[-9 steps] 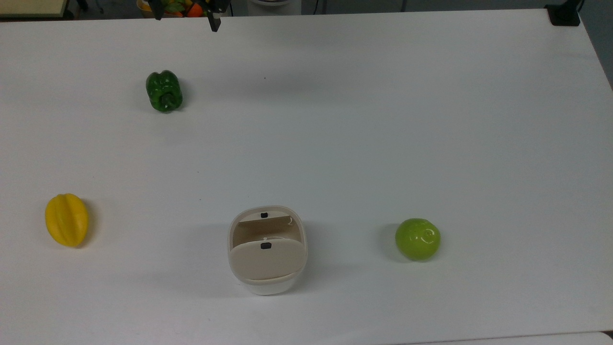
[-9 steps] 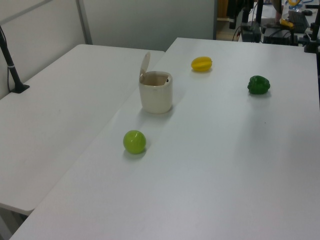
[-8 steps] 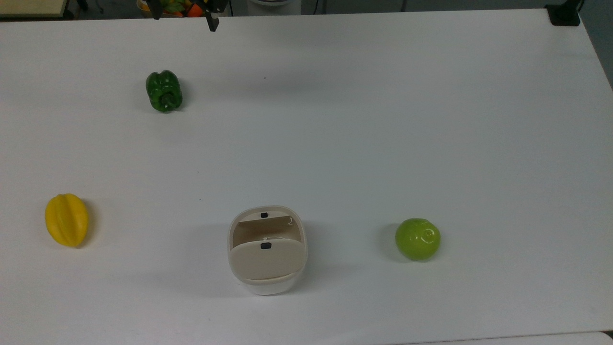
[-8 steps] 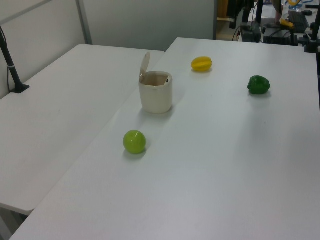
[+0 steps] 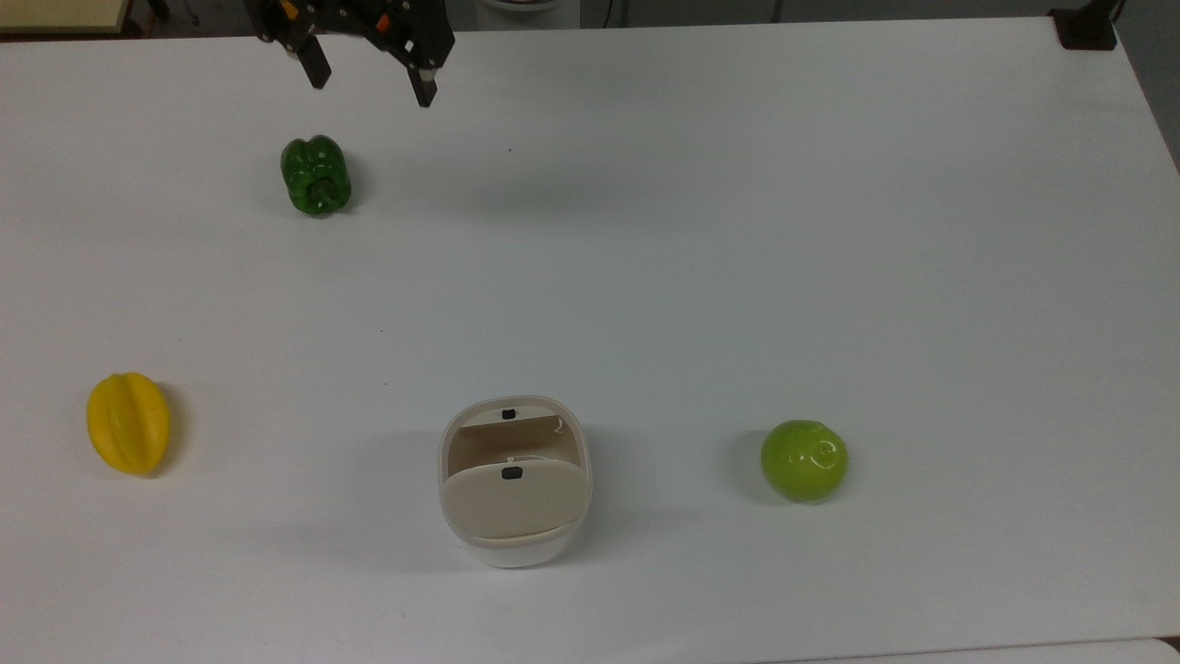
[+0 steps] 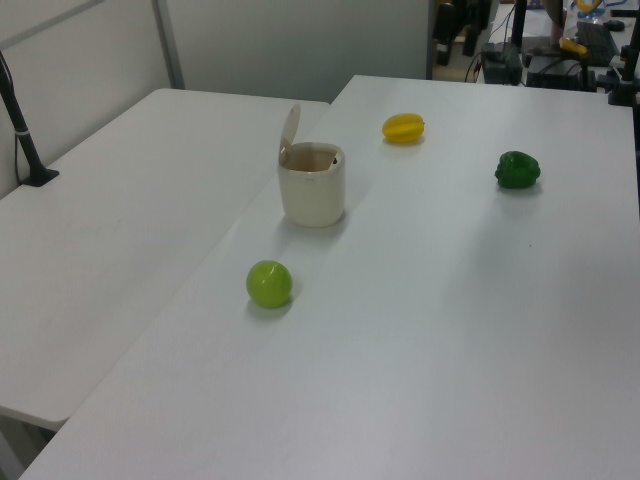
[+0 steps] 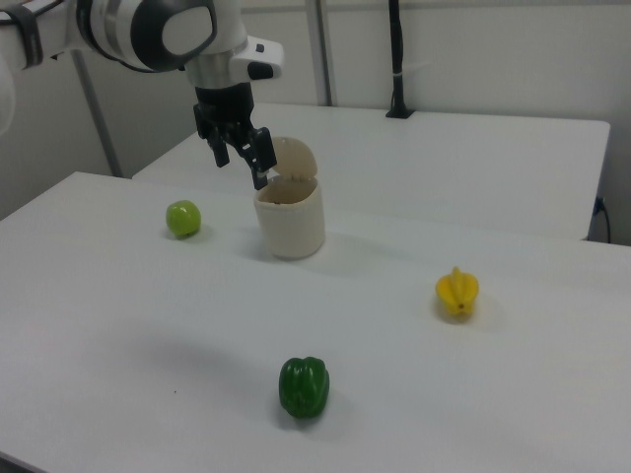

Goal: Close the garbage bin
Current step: 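Move the gripper from above the green pepper toward the cream bin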

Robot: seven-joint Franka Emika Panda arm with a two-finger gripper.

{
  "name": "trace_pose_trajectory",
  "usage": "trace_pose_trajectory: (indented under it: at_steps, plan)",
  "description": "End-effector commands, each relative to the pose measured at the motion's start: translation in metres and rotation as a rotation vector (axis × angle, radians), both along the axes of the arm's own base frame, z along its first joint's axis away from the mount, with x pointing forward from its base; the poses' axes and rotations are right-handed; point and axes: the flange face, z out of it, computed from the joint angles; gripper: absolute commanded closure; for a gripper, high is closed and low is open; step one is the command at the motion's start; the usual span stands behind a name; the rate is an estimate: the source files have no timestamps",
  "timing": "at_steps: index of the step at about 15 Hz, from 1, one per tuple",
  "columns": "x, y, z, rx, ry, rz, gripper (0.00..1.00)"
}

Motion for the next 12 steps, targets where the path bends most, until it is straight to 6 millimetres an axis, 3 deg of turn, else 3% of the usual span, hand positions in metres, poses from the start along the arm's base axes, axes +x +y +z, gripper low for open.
trace_pose_trajectory:
  at_steps: [1,2,3,6,7,8,9,10,12]
  plan:
    - [0.009,0.01,0.013,0.004,-0.105,0.056,0.0]
    - [0.015,0.018,0.018,-0.004,-0.161,0.078,0.0]
    - [0.023,0.023,0.019,-0.011,-0.217,0.082,0.06]
    - [0.052,0.034,0.01,-0.024,-0.365,0.064,0.36]
    - [0.062,0.039,0.002,-0.03,-0.408,0.066,0.51]
    - [0.073,0.045,-0.006,-0.037,-0.458,0.07,0.76]
    - [0.083,0.049,-0.013,-0.049,-0.515,0.072,0.94]
    - [0.092,0.055,-0.02,-0.06,-0.568,0.078,1.0]
    - [0.104,0.062,-0.03,-0.098,-0.626,0.098,1.0]
